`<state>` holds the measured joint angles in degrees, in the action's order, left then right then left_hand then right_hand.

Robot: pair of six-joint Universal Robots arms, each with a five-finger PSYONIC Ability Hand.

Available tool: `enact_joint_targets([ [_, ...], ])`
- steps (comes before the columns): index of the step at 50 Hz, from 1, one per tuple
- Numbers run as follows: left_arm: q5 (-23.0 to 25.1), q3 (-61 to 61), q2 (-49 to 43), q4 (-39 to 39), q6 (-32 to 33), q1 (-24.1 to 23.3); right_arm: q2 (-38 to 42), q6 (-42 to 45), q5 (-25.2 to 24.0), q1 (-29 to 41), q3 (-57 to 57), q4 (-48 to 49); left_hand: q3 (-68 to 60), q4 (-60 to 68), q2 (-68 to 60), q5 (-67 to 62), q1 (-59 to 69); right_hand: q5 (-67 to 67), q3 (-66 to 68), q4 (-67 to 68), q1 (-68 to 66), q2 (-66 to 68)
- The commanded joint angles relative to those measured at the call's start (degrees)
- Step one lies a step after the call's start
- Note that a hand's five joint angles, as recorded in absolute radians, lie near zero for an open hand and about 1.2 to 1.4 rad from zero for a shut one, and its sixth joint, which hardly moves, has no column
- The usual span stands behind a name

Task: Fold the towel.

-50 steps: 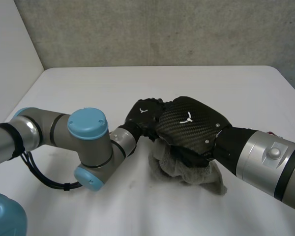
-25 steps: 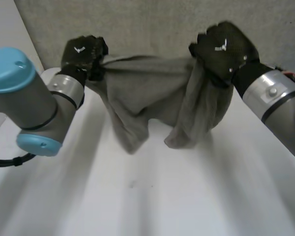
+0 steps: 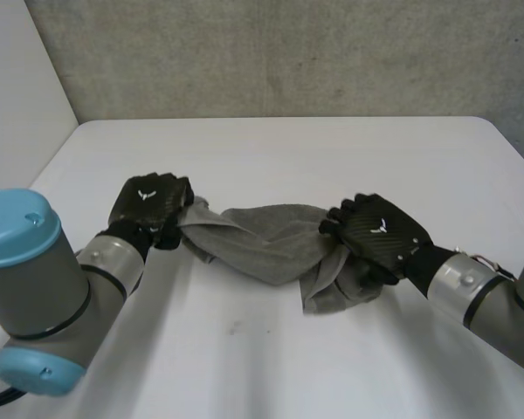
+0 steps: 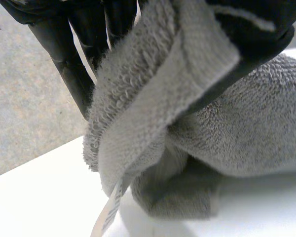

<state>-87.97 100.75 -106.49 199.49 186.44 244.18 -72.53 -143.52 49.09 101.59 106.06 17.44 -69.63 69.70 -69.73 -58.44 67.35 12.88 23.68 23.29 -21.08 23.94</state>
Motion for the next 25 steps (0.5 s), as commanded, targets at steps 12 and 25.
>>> enact_joint_targets([
  [12, 0.0, 5.3, 5.2, -0.2, 8.6, -0.7, -14.5, -40.8, 13.3, -0.9, -2.2, -14.2, -10.4, 10.3, -10.3, -11.6, 12.7, -12.9, -13.7, -13.3, 11.1, -13.9],
  [25, 0.0, 6.8, 14.6, -0.8, 9.0, -0.6, -11.4, -53.1, 16.0, -1.6, -14.3, -19.1, -10.4, 10.3, -10.3, -11.6, 12.7, -12.9, -13.7, -13.3, 11.1, -13.9],
])
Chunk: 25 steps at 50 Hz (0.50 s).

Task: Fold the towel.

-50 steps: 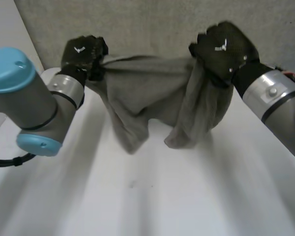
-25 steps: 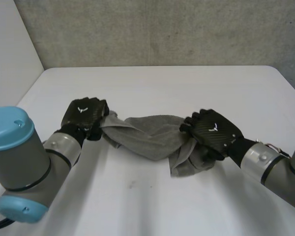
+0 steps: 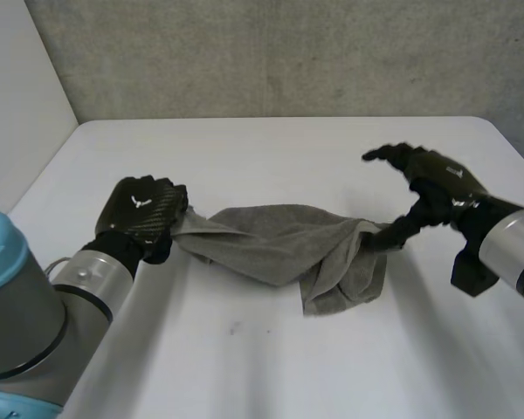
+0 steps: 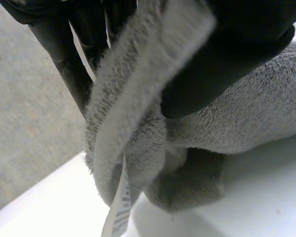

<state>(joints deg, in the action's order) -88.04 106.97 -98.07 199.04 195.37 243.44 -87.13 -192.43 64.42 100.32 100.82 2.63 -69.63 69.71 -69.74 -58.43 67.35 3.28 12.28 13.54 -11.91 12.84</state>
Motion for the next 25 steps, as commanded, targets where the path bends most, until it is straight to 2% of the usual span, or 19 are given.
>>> enact_joint_targets([
  [1, 0.1, 0.6, 7.6, -0.3, 0.1, 0.2, 6.2, -4.2, 0.7, -0.3, -12.2, -6.5, -10.4, 10.3, -10.3, -11.6, 12.7, -3.3, -2.3, -3.5, 1.9, -2.8],
  [12, 0.2, 0.4, 12.6, -0.1, 0.3, 0.7, 22.6, -1.6, 1.4, 1.8, -28.1, -19.9, -10.4, 10.3, -10.3, -11.6, 12.7, -3.3, -2.3, -3.5, 1.9, -2.8],
  [16, 0.9, -0.2, 12.6, 0.1, 0.3, 1.0, 25.0, -1.2, 2.3, 5.3, -30.0, -20.4, -10.4, 10.3, -10.3, -11.6, 12.7, -3.3, -2.3, -3.5, 1.9, -2.8],
  [18, 1.6, -0.7, 12.6, 0.1, 0.4, 1.9, 26.6, -1.1, 4.6, 7.9, -31.2, -20.4, -10.4, 10.3, -10.3, -11.6, 12.7, -3.3, -2.3, -3.5, 1.9, -2.8],
  [25, 2.7, -0.7, 13.8, 0.2, 0.5, 2.9, 31.0, -0.8, 6.5, 9.5, -33.2, -20.6, -10.4, 10.3, -10.3, -11.6, 12.7, -3.0, -2.0, -3.3, 1.7, -2.6],
])
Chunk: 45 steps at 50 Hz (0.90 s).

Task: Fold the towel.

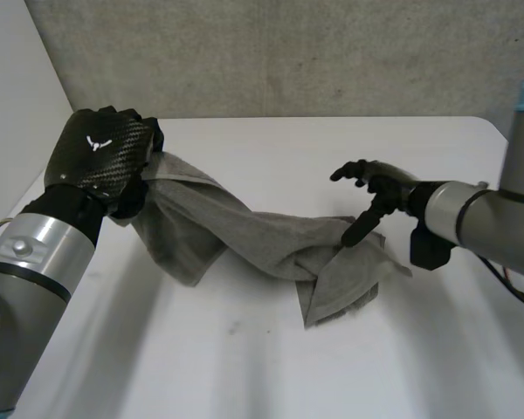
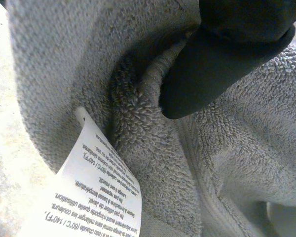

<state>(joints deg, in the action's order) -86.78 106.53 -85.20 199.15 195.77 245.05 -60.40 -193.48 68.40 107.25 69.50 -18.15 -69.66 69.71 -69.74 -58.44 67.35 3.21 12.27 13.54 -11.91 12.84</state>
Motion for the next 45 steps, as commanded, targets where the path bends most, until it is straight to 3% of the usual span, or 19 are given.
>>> enact_joint_targets([
  [1, 1.9, -0.1, 1.1, 0.1, 0.1, 1.4, 5.7, 0.9, 2.5, 2.6, -2.3, 0.0, -10.3, 10.3, -10.3, -11.6, 12.7, -2.5, -1.5, -2.8, 1.2, -2.1],
  [7, 2.8, 0.3, 1.2, 0.2, 0.1, 2.4, 9.5, 5.0, 3.6, 2.7, -4.1, -1.0, -10.3, 10.3, -10.3, -11.6, 12.7, 1.1, 2.0, 0.7, -2.4, 1.5],
  [10, 3.2, 0.3, 1.1, 0.2, 0.1, 4.3, 10.7, 8.6, 5.5, 2.7, -5.5, -1.3, -10.3, 10.3, -10.3, -11.6, 12.7, 9.8, 10.8, 9.5, -11.1, 10.2],
  [12, 3.5, 0.3, 0.7, 0.3, 0.1, 5.5, 11.1, 13.7, 9.1, 2.7, -6.7, -1.2, -10.3, 10.3, -10.3, -11.6, 12.7, 28.0, 29.0, 27.7, -29.4, 28.4],
  [13, 4.3, 0.3, 0.2, 0.5, 0.1, 6.8, 11.1, 13.7, 9.1, 2.7, -6.7, -1.2, -10.3, 10.3, -10.3, -11.6, 12.7, 28.2, 29.1, 27.8, -29.5, 28.5],
  [14, 5.4, 0.3, -0.3, 1.1, 0.0, 8.0, 11.3, 17.1, 10.9, 2.6, -7.7, -0.9, -10.3, 10.3, -10.3, -11.6, 12.7, 46.0, 46.9, 45.6, -47.3, 46.4],
  [15, 5.4, 0.3, -0.3, 1.1, 0.0, 8.0, 11.3, 17.2, 11.0, 2.6, -7.7, -0.9, -10.3, 10.3, -10.3, -11.6, 12.7, 46.2, 47.1, 45.8, -47.5, 46.5],
  [16, 6.4, 0.3, -1.7, 2.0, 0.1, 8.9, 11.4, 21.3, 12.4, 2.6, -8.9, -0.6, -10.3, 10.3, -10.3, -11.6, 12.7, 63.8, 64.7, 63.5, -65.1, 64.2],
  [17, 7.5, -0.5, -4.2, 3.3, 0.3, 9.5, 11.3, 26.6, 13.9, 2.6, -10.7, -0.2, -10.3, 10.3, -10.3, -11.6, 12.7, 66.8, 67.7, 66.4, -68.1, 67.1],
  [20, 8.6, -3.9, -8.4, 6.9, 1.2, 9.9, 10.0, 37.3, 17.5, 2.8, -16.3, 2.8, -10.3, 10.3, -10.3, -11.6, 12.7, 66.8, 67.7, 66.5, -68.1, 67.2],
  [21, 8.6, -4.0, -8.4, 6.9, 1.2, 9.9, 10.0, 37.4, 17.6, 2.8, -16.3, 2.9, -10.3, 10.3, -10.3, -11.6, 12.7, 66.8, 67.7, 66.5, -68.1, 67.2],
  [23, 8.3, -7.6, -10.3, 9.1, 1.9, 9.8, 5.8, 42.6, 20.1, 3.6, -20.0, 11.3, -10.3, 10.3, -10.3, -11.6, 12.7, 66.8, 67.7, 66.5, -68.1, 67.2],
  [26, 7.7, -17.1, -15.0, 11.7, 3.7, 9.5, 3.0, 43.2, 20.0, 4.5, -20.3, 17.9, -10.3, 10.3, -10.3, -11.6, 12.7, 66.8, 67.7, 66.5, -68.1, 67.2],
  [28, 6.3, -28.9, -19.2, 12.0, 4.5, 8.8, -1.3, 44.4, 18.5, 6.0, -18.0, 32.3, -10.3, 10.3, -10.3, -11.6, 12.7, 66.8, 67.7, 66.5, -68.1, 67.2],
  [29, 6.3, -29.0, -19.2, 12.0, 4.5, 8.8, -1.3, 44.4, 18.5, 6.0, -18.0, 32.4, -10.3, 10.3, -10.3, -11.6, 12.7, 66.8, 67.7, 66.5, -68.1, 67.2],
  [31, 1.9, -37.9, -21.7, 12.4, 4.2, 8.6, -5.1, 45.8, 17.8, 6.2, -12.7, 44.5, -10.3, 10.3, -10.3, -11.6, 12.7, 66.8, 67.7, 66.5, -68.1, 67.2],
  [34, -1.8, -42.0, -23.2, 12.7, 4.0, 8.6, -8.2, 48.0, 17.1, 6.2, -6.9, 49.8, -10.3, 10.3, -10.3, -11.6, 12.7, 66.8, 67.7, 66.5, -68.1, 67.2],
  [40, -2.6, -38.1, -24.1, 12.2, 3.9, 8.7, -8.7, 50.5, 16.7, 5.6, -0.1, 49.3, -10.3, 10.3, -10.3, -11.6, 12.7, 66.8, 67.7, 66.5, -68.1, 67.2],
  [45, -0.5, -23.2, -24.6, 15.5, 4.0, 8.7, -4.6, 50.9, 14.4, 5.4, 10.3, 45.8, -10.3, 10.3, -10.3, -11.6, 12.7, 66.8, 67.7, 66.5, -68.1, 67.2],
])
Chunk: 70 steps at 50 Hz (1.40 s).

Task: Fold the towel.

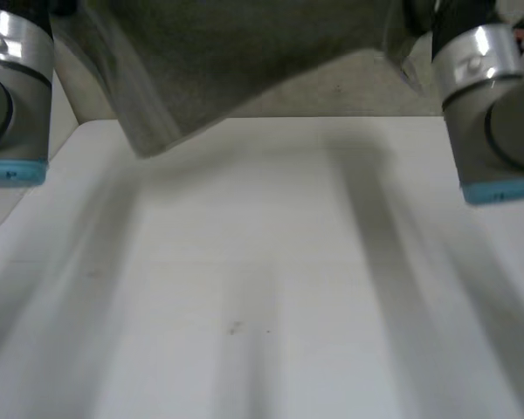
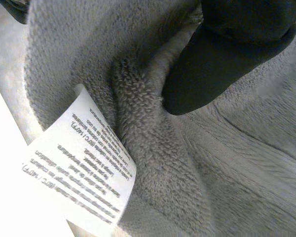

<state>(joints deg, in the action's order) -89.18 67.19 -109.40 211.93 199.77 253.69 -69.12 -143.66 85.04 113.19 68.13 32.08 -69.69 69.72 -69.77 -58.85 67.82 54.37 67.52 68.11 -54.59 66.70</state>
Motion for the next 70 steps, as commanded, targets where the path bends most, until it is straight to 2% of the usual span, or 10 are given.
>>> enact_joint_targets([
  [1, 1.9, 16.1, -0.4, 2.7, 0.0, 0.1, 4.2, 1.1, -2.2, -0.5, 11.7, -4.4, -10.3, 10.3, -10.2, -11.1, 12.2, 15.6, 12.5, 11.9, -25.4, 13.3],
  [7, 7.0, 30.4, -4.1, 7.9, 0.6, -0.1, 9.2, 1.1, -3.7, -0.5, 20.9, -5.5, -10.3, 10.3, -10.2, -11.1, 12.2, 11.5, 8.3, 7.7, -21.3, 9.2],
  [11, 8.0, 35.4, -6.8, 7.5, 1.8, -0.2, 10.0, 1.1, -3.3, -0.4, 25.4, -5.6, -10.3, 10.3, -10.2, -11.1, 12.2, -23.9, -27.1, -27.7, 14.1, -26.2],
  [14, 8.1, 37.1, -6.4, 6.2, 3.2, 0.0, 8.9, 0.4, -2.6, -0.5, 26.9, -6.0, -10.3, 10.3, -10.2, -11.1, 12.2, -34.1, -37.2, -37.8, 24.3, -36.4],
  [23, 8.1, 40.1, -1.0, 0.2, 4.6, 1.1, 3.3, -2.8, -2.7, -2.6, 28.1, -14.5, 2.3, -2.3, 2.4, 1.4, -0.4, -37.8, -41.0, -41.5, 28.0, -40.1],
  [30, 8.2, 40.9, 3.1, -7.6, 4.5, 1.1, 0.0, -20.2, -3.2, -5.8, 25.7, -24.4, 29.7, -29.7, 29.7, 28.8, -27.8, -39.0, -42.1, -42.7, 29.2, -41.3],
  [42, 9.8, 40.3, 6.7, -17.2, 3.8, 1.2, -0.5, -37.2, -8.3, -13.3, 24.2, -34.5, 37.8, -37.8, 37.9, 36.9, -35.9, -43.2, -46.3, -46.9, 33.4, -45.5],
  [58, 9.8, 40.1, 5.0, -16.8, 2.0, 0.6, 0.2, -43.0, -11.6, -17.1, 26.2, -34.4, 32.2, -32.3, 32.3, 31.4, -30.4, -43.9, -47.0, -47.6, 34.1, -46.2],
  [68, 9.5, 39.9, 1.7, -16.6, 2.8, 1.2, 2.9, -42.5, -12.2, -17.0, 25.0, -35.1, -10.2, 10.2, -10.2, -11.1, 12.1, -42.9, -46.0, -46.6, 33.1, -45.2],
  [70, 9.5, 40.2, 2.1, -16.7, 2.8, 1.4, 3.2, -42.6, -12.0, -16.9, 24.9, -35.1, -10.3, 10.3, -10.2, -11.1, 12.2, -42.3, -45.5, -46.1, 32.6, -44.7],
])
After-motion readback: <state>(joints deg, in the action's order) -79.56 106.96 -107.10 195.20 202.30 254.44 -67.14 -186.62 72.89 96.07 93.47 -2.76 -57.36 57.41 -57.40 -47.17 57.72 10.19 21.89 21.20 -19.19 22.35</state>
